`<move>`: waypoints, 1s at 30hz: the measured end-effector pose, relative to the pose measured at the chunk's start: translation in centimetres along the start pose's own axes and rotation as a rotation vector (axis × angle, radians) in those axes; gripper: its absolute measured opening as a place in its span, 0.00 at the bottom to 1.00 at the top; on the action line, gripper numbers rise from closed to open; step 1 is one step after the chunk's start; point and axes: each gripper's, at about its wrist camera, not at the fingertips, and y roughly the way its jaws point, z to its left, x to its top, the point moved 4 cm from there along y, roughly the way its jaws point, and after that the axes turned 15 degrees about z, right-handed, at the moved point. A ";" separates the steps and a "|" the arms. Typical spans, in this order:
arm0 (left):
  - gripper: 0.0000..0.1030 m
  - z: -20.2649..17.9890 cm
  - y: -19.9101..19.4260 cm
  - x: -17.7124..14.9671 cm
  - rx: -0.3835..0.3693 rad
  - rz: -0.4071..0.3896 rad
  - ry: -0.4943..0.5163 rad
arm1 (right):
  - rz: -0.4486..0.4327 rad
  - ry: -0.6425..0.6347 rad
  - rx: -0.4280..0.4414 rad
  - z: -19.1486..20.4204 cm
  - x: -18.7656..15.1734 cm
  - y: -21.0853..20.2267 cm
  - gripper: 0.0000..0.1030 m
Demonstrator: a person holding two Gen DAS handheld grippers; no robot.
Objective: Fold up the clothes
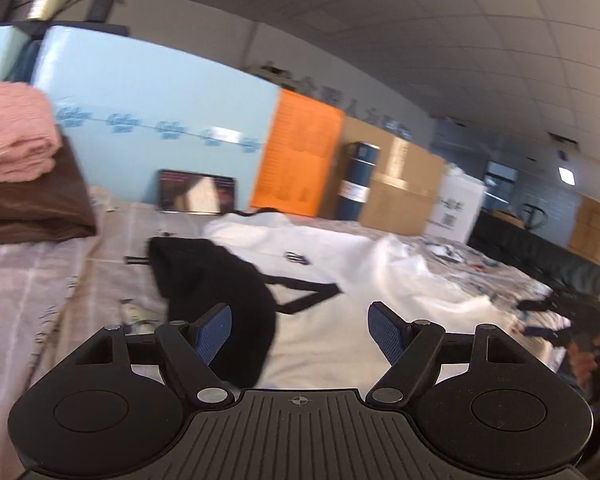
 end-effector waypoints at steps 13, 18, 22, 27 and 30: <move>0.18 4.2 2.3 -0.9 0.187 0.123 -0.192 | -0.052 -0.153 -0.187 2.0 0.0 1.2 0.03; 0.19 3.5 2.3 -0.8 0.235 0.146 -0.159 | -0.028 -0.180 -0.246 1.9 -0.8 0.1 0.03; 0.26 3.4 1.9 -0.6 0.268 0.135 -0.125 | 0.021 -0.196 -0.266 1.6 -1.0 0.4 0.04; 0.58 3.4 0.2 1.9 0.332 0.011 -0.084 | -0.006 -0.250 -0.271 2.1 1.3 -0.2 0.30; 0.59 2.6 -0.2 5.1 0.333 -0.064 -0.031 | -0.055 -0.265 -0.240 2.8 4.3 -0.2 0.34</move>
